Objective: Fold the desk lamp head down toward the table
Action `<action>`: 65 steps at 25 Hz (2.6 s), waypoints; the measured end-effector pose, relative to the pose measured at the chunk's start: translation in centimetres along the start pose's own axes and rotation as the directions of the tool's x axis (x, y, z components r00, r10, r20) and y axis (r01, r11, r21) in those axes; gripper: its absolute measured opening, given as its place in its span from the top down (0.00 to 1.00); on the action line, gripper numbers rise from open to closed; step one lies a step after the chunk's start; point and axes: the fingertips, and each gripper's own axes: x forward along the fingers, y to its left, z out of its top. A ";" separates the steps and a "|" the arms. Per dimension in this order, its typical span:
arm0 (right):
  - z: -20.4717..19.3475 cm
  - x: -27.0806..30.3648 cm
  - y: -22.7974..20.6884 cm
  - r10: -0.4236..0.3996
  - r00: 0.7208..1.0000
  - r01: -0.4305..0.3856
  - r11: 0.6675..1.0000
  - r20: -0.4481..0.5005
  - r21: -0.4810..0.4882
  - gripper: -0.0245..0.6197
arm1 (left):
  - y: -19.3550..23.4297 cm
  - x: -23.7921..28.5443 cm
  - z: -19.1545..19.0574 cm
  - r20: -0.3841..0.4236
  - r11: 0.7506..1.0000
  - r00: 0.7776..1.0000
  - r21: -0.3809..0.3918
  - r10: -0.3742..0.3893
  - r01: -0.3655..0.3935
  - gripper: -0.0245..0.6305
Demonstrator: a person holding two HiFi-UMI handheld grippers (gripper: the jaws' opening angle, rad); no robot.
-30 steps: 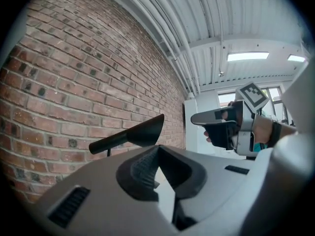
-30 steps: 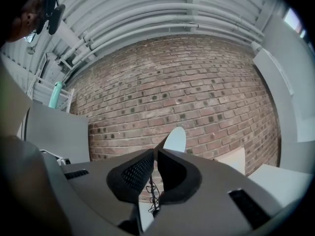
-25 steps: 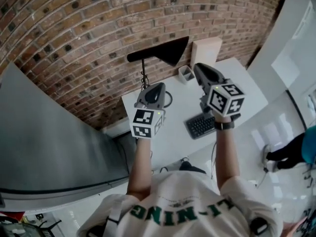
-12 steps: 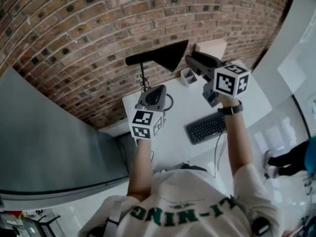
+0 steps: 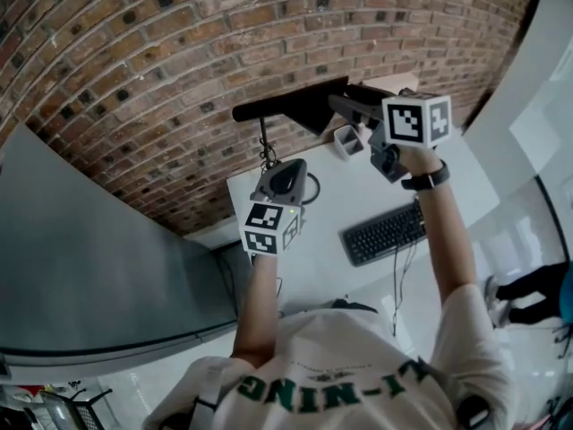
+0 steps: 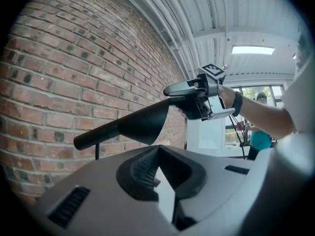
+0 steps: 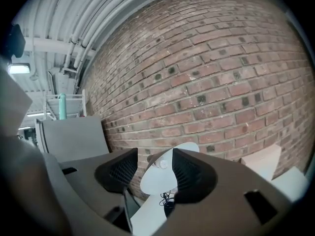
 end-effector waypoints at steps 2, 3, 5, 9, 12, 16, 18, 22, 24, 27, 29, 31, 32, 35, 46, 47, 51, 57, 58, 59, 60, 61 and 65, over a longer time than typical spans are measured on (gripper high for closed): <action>0.0 0.2 -0.3 -0.015 1.000 0.016 1.000 -0.007 0.018 0.63 | 0.0 0.0 -0.2 -0.003 1.000 1.000 0.001 0.000 0.000 0.97; 0.0 0.3 -0.4 -0.021 1.000 0.021 0.999 -0.008 0.027 0.63 | 0.0 0.0 -0.2 -0.004 1.000 1.000 0.000 0.001 -0.001 0.97; 0.0 0.4 -0.7 -0.035 0.999 0.035 0.999 -0.003 0.040 0.72 | 0.2 0.0 -0.4 -0.006 1.000 1.000 0.000 0.003 -0.003 0.97; 0.0 0.4 -0.9 -0.035 0.999 0.035 0.997 -0.003 0.064 0.77 | 0.5 0.1 -0.5 -0.007 1.000 1.000 0.002 0.008 -0.008 0.97; 0.0 0.3 -1.0 -0.024 1.000 0.024 0.996 -0.004 0.082 0.78 | 0.6 0.3 -0.6 -0.009 1.000 1.000 0.003 0.007 -0.007 0.97; 0.0 0.3 -0.9 -0.016 1.000 0.016 0.995 -0.003 0.096 0.79 | 0.5 0.6 -0.9 -0.014 1.000 1.000 0.003 0.000 0.000 0.97; 0.0 0.3 -0.9 -0.015 1.000 0.015 0.995 -0.003 0.094 0.79 | 0.4 0.7 -1.0 -0.017 1.000 1.000 0.003 -0.004 0.004 0.97; -0.1 -0.1 -0.9 -0.039 0.999 0.040 0.997 -0.014 0.069 0.79 | 0.2 0.8 -1.1 -0.019 1.000 1.000 0.001 -0.010 0.010 0.97; -0.5 0.0 -1.1 -0.029 1.000 0.030 0.996 -0.012 0.082 0.79 | 0.3 0.8 -1.2 -0.021 1.000 1.000 0.001 -0.010 0.010 0.97; -0.8 -0.1 -1.3 -0.024 1.000 0.025 0.996 -0.014 0.087 0.79 | 0.2 1.0 -1.2 -0.027 1.000 1.000 0.008 -0.007 0.007 0.97; -1.0 -0.2 -1.3 -0.023 1.000 0.024 0.996 -0.016 0.091 0.79 | 0.2 1.0 -1.3 -0.029 1.000 1.000 0.009 -0.009 0.009 0.97; -1.2 -0.2 -1.3 -0.013 1.000 0.014 0.995 -0.012 0.102 0.79 | 0.2 1.0 -1.3 -0.030 1.000 1.000 0.006 -0.009 0.009 0.97; -1.3 -0.1 -1.3 -0.011 1.000 0.012 0.995 -0.012 0.101 0.79 | 0.2 1.0 -1.3 -0.030 1.000 1.000 0.004 -0.008 0.009 0.97; -1.7 -0.3 -1.5 -0.017 1.000 0.019 0.996 -0.018 0.091 0.79 | 0.2 1.0 -1.5 -0.030 1.000 1.000 0.000 -0.009 0.009 0.97; -3.0 -0.6 -2.2 -0.031 0.999 0.034 0.994 -0.032 0.107 0.80 | 0.1 1.2 -0.9 -0.024 1.000 1.000 0.000 -0.012 0.012 0.97; -3.2 -0.6 -2.2 -0.026 0.999 0.030 0.993 -0.030 0.117 0.80 | 0.1 1.2 -0.9 -0.024 1.000 1.000 0.000 -0.013 0.013 0.97; -3.7 -0.6 -2.5 -0.034 0.999 0.037 0.993 -0.029 0.110 0.80 | 0.0 1.3 -1.1 -0.030 1.000 0.999 0.001 -0.015 0.015 0.97; -4.6 -0.7 -3.0 -0.042 0.998 0.046 0.992 -0.042 0.114 0.80 | -0.1 1.4 -1.4 -0.042 1.000 0.999 0.003 -0.014 0.014 0.97; -4.8 -0.8 -3.1 -0.044 0.998 0.049 0.992 -0.045 0.115 0.80 | 0.0 1.4 -1.4 -0.042 1.000 0.999 0.003 -0.014 0.014 0.97; -4.9 -0.8 -3.2 -0.047 0.998 0.052 0.992 -0.048 0.116 0.80 | 0.0 1.4 -1.4 -0.043 1.000 0.999 0.003 -0.013 0.013 0.97; -5.1 -0.9 -3.3 -0.050 0.998 0.055 0.992 -0.050 0.118 0.80 | 0.0 1.4 -1.5 -0.044 1.000 0.999 0.001 -0.012 0.012 0.97; -5.3 -0.9 -3.4 -0.052 0.997 0.058 0.991 -0.052 0.119 0.80 | 0.0 1.4 -1.6 -0.046 1.000 0.999 -0.001 -0.013 0.013 0.97; -6.0 -1.0 -3.8 -0.059 0.997 0.066 0.990 -0.057 0.126 0.80 | -0.3 1.6 -1.8 -0.053 1.000 0.998 -0.006 -0.018 0.018 0.97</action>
